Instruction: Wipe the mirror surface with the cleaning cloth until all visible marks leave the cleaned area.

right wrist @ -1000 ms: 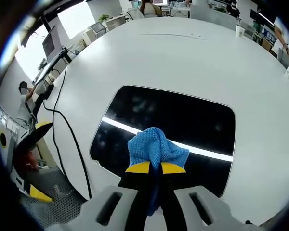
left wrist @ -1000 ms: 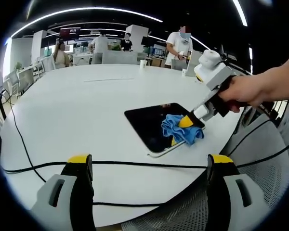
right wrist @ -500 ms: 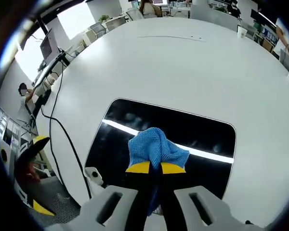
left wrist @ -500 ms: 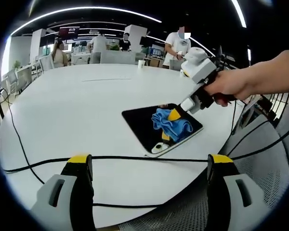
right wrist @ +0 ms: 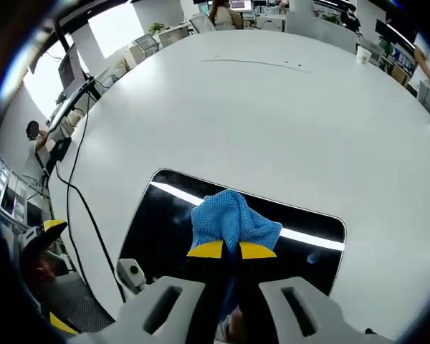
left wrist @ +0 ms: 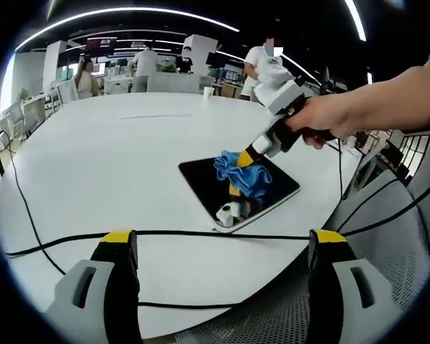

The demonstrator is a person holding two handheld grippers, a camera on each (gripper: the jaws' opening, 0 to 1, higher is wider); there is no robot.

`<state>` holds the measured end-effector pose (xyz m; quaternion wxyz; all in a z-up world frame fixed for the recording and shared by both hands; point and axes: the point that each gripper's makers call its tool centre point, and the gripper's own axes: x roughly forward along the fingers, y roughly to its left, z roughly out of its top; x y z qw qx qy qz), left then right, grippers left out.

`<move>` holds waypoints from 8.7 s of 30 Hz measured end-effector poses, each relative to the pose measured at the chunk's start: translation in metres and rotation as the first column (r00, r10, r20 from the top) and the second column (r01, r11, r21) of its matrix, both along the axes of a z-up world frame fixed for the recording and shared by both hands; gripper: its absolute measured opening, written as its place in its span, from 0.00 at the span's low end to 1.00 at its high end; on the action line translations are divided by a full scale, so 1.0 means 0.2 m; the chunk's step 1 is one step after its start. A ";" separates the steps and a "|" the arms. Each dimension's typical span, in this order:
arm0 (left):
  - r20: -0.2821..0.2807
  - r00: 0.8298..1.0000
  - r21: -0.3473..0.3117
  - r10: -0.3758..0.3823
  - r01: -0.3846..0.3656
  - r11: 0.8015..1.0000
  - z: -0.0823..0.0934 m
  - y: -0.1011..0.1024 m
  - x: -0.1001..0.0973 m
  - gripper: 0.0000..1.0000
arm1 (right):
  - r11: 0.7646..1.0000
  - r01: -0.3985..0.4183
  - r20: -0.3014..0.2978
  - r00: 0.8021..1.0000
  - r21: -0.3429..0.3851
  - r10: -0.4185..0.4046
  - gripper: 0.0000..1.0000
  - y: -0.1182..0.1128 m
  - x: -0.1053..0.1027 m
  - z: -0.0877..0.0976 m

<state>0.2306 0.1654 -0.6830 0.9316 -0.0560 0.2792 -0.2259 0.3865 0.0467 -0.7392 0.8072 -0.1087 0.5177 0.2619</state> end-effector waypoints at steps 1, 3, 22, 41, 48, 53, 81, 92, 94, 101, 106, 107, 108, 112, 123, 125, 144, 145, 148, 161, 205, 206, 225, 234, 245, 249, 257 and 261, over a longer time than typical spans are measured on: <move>-0.001 1.000 0.001 -0.001 0.001 1.000 0.00 0.00 0.00 0.99 | 1.000 -0.002 0.001 1.000 -0.002 0.002 0.00 0.00 0.00 0.00; -0.003 1.000 0.001 -0.001 0.001 1.000 0.00 0.00 0.00 0.99 | 1.000 -0.005 0.002 1.000 -0.004 0.005 0.00 0.01 0.02 0.00; -0.005 1.000 -0.004 0.001 -0.001 1.000 0.00 0.00 0.00 0.99 | 0.999 -0.016 -0.008 1.000 -0.032 0.016 0.01 0.04 0.17 -0.01; -0.006 1.000 -0.006 0.003 -0.003 1.000 -0.01 0.00 0.00 0.98 | 1.000 0.028 -0.026 0.999 0.001 -0.028 0.01 0.04 0.17 0.01; -0.003 1.000 -0.005 0.009 -0.009 1.000 0.00 0.00 0.00 0.99 | 1.000 0.017 -0.028 0.999 0.008 -0.017 0.01 0.04 0.16 0.02; -0.002 1.000 -0.008 0.012 -0.012 1.000 0.00 0.00 0.00 0.99 | 1.000 0.024 -0.029 0.999 0.002 -0.024 0.01 -0.01 0.16 0.01; -0.006 1.000 -0.005 0.001 -0.001 1.000 0.00 0.00 0.00 0.99 | 0.999 0.045 -0.020 0.999 -0.029 -0.045 0.01 -0.16 0.21 0.00; -0.007 1.000 0.004 -0.016 0.016 1.000 0.00 -0.02 0.00 0.99 | 0.997 0.068 -0.004 0.998 -0.026 -0.068 0.01 -0.16 0.19 0.00; -0.003 1.000 0.022 -0.027 0.027 0.999 0.00 -0.02 -0.01 0.99 | 0.997 0.066 0.000 0.998 -0.030 -0.066 0.01 -0.17 0.17 0.00; 0.025 1.000 0.041 -0.009 0.008 0.999 0.01 0.00 0.01 0.99 | 0.996 0.079 0.005 0.997 -0.029 -0.079 0.00 -0.18 0.16 -0.02; 0.059 0.998 0.076 0.022 -0.026 0.997 0.04 0.04 0.02 0.99 | 0.996 0.085 0.011 0.996 -0.031 -0.085 0.00 -0.20 0.10 -0.01; 0.050 0.999 0.073 0.019 -0.022 0.997 0.03 0.03 0.01 0.99 | 0.996 0.087 0.011 0.996 -0.030 -0.086 0.00 -0.20 0.09 -0.01; 0.050 0.999 0.072 0.020 -0.023 0.997 0.03 0.04 0.02 0.99 | 0.996 0.089 0.010 0.996 -0.030 -0.089 0.00 -0.20 0.07 -0.01; 0.058 0.998 0.069 0.021 -0.025 0.997 0.04 0.04 0.02 0.99 | 0.995 0.097 0.012 0.995 -0.026 -0.097 0.00 -0.22 0.03 0.00; 0.112 0.993 0.038 0.023 -0.028 0.999 0.09 0.02 0.03 0.99 | 0.993 0.115 0.015 0.993 -0.027 -0.114 0.00 -0.25 -0.08 0.00; 0.084 0.996 0.049 0.036 -0.040 0.998 0.06 0.04 0.02 0.99 | 0.993 0.117 0.017 0.993 -0.026 -0.117 0.00 -0.25 -0.09 0.00; 0.074 0.994 0.023 0.075 -0.077 0.997 0.07 0.07 0.02 0.99 | 0.990 0.138 0.013 0.990 -0.021 -0.137 0.00 -0.28 -0.23 0.01; 0.074 0.994 0.024 0.075 -0.077 0.997 0.07 0.07 0.02 0.99 | 0.990 0.138 0.012 0.990 -0.020 -0.138 0.00 -0.28 -0.23 0.01; 0.074 0.995 0.028 0.072 -0.075 0.997 0.06 0.06 0.03 0.99 | 0.990 0.141 0.006 0.990 -0.017 -0.140 0.00 -0.29 -0.26 0.01; 0.069 0.996 0.038 0.051 -0.054 0.998 0.06 0.05 0.02 0.99 | 0.985 0.173 0.004 0.985 0.006 -0.173 0.00 -0.31 -0.37 0.01; 0.073 0.997 0.027 0.023 -0.025 0.999 0.05 0.02 0.02 0.99 | 0.984 0.170 -0.036 0.985 0.054 -0.168 0.01 -0.34 -0.46 0.01; 0.069 0.997 0.030 0.021 -0.023 0.999 0.05 0.02 0.02 0.99 | 0.983 0.173 -0.041 0.984 0.059 -0.171 0.01 -0.35 -0.46 0.01; 0.062 0.997 0.044 0.050 -0.052 0.998 0.04 0.05 0.03 0.99 | 0.986 0.149 -0.067 0.987 0.076 -0.144 0.01 -0.38 -0.45 0.01; 0.058 0.997 0.042 0.044 -0.046 0.998 0.04 0.04 0.02 0.99 | 0.985 0.153 -0.065 0.987 0.080 -0.148 0.01 -0.45 -0.44 0.01; 0.052 0.998 0.045 0.035 -0.037 0.998 0.04 0.04 0.02 0.99 | 0.978 0.188 -0.064 0.981 0.088 -0.183 0.01 -0.55 -0.43 0.01; 0.052 0.998 0.044 0.042 -0.045 0.998 0.04 0.04 0.02 0.99 | 0.977 0.195 -0.064 0.980 0.091 -0.189 0.01 -0.56 -0.42 0.01; 0.052 0.998 0.045 0.041 -0.043 0.998 0.04 0.04 0.02 0.99 | 0.973 0.211 -0.070 0.976 0.095 -0.205 0.01 -0.58 -0.42 0.01; 0.052 0.998 0.044 0.042 -0.044 0.998 0.04 0.04 0.02 0.99 | 0.972 0.219 -0.076 0.974 0.090 -0.212 0.01 -0.58 -0.41 0.01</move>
